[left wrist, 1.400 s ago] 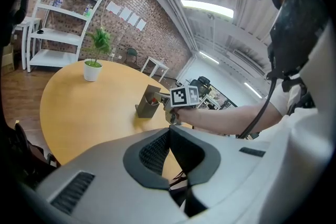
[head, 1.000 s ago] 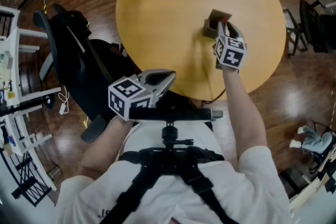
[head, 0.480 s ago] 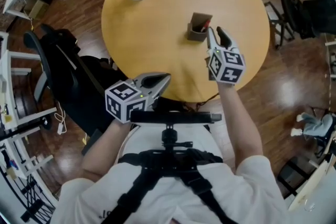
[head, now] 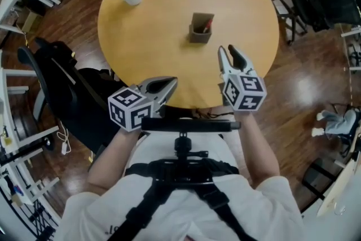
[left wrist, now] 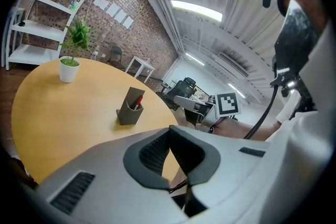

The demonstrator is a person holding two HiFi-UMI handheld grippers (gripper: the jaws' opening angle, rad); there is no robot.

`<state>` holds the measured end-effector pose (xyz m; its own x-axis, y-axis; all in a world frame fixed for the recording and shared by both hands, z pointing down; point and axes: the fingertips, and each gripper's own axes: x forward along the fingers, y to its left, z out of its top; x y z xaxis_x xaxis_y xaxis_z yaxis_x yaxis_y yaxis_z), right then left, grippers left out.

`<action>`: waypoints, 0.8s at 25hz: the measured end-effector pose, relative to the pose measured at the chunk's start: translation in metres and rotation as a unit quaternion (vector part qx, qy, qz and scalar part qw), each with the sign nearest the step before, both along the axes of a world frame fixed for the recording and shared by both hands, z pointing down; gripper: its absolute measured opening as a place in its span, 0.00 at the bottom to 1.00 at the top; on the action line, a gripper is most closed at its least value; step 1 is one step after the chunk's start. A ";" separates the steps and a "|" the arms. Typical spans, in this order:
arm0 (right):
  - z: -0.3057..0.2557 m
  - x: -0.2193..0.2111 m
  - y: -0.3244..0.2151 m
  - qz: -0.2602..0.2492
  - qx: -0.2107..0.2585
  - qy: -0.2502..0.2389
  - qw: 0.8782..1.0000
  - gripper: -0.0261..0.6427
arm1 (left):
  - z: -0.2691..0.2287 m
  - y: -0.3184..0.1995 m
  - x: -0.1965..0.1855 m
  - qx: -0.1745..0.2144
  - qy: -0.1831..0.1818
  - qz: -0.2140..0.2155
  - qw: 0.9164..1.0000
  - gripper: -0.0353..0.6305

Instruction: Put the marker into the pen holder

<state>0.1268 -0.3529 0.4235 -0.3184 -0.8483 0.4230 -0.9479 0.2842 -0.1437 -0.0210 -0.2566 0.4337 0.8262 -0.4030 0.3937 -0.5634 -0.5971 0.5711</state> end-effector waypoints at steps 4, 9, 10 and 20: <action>-0.002 0.008 0.017 0.002 -0.009 0.002 1.000 0.21 | -0.001 0.000 0.002 0.000 0.000 0.002 1.000 0.05; 0.007 0.013 0.035 0.004 -0.029 0.003 1.000 0.21 | 0.000 0.003 0.003 -0.003 -0.003 0.003 1.000 0.05; 0.008 0.013 0.038 0.005 -0.033 0.003 0.999 0.21 | 0.000 0.004 0.003 -0.004 -0.003 0.004 1.000 0.05; 0.017 0.003 0.076 0.003 -0.042 -0.010 0.999 0.21 | 0.003 0.019 0.002 -0.005 -0.006 0.033 0.999 0.05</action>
